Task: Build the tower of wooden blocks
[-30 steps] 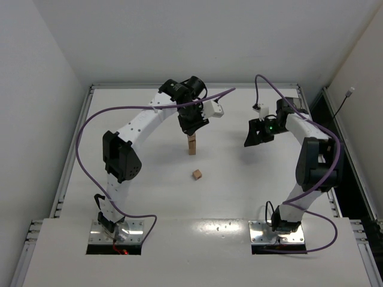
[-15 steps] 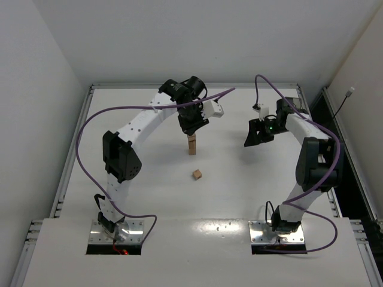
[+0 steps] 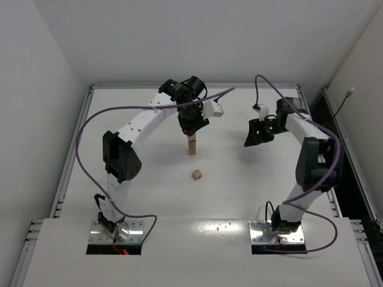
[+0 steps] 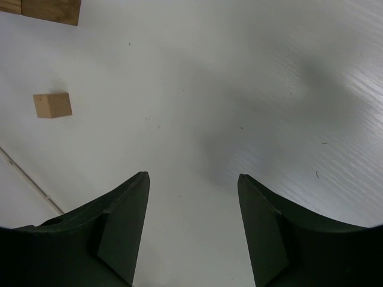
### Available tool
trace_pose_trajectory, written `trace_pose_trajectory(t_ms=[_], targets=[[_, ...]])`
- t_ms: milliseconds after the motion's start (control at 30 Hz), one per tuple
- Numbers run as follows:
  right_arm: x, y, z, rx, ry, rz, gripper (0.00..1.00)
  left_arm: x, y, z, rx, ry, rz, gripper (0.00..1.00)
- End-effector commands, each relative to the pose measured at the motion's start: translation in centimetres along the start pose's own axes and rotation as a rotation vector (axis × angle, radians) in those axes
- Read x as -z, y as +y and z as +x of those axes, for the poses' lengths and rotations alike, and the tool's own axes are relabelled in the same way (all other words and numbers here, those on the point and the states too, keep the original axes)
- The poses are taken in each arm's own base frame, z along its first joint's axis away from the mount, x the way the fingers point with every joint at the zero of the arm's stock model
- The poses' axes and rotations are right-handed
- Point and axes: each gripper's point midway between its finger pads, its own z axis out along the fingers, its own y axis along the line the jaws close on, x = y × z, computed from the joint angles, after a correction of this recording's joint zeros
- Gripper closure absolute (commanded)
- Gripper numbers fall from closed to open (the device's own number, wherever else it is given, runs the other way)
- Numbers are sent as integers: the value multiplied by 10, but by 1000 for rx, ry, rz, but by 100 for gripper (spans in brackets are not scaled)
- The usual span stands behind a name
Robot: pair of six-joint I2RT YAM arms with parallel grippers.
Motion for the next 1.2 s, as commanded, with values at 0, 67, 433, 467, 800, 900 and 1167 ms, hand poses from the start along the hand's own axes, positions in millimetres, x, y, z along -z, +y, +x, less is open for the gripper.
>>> trace_pose_trajectory(t_ms=[0,67,433,467,800,900,1167], targets=[[4,3,-18,41,-43,-13,43,5,1,-3,8,-12,-11,63],[4,3,-18,41,-43,-13,43,5,1,-3,8,-12,-11,61],[4,3,-18,41,-43,-13,43,28,10,-19,28,-90,-67,41],[4,3,-18,41,-43,-13,43,40,12,-26,33,-127,-91,39],[3,0,-16,37,-43,7,43,119,36,23,300,-277,-248,35],[6,0,-17,43,-45,19,43,138,26,62,392,-342,-209,37],[9,-2,-15,51,-37,40,43,87,-135,105,239,-299,399,48]])
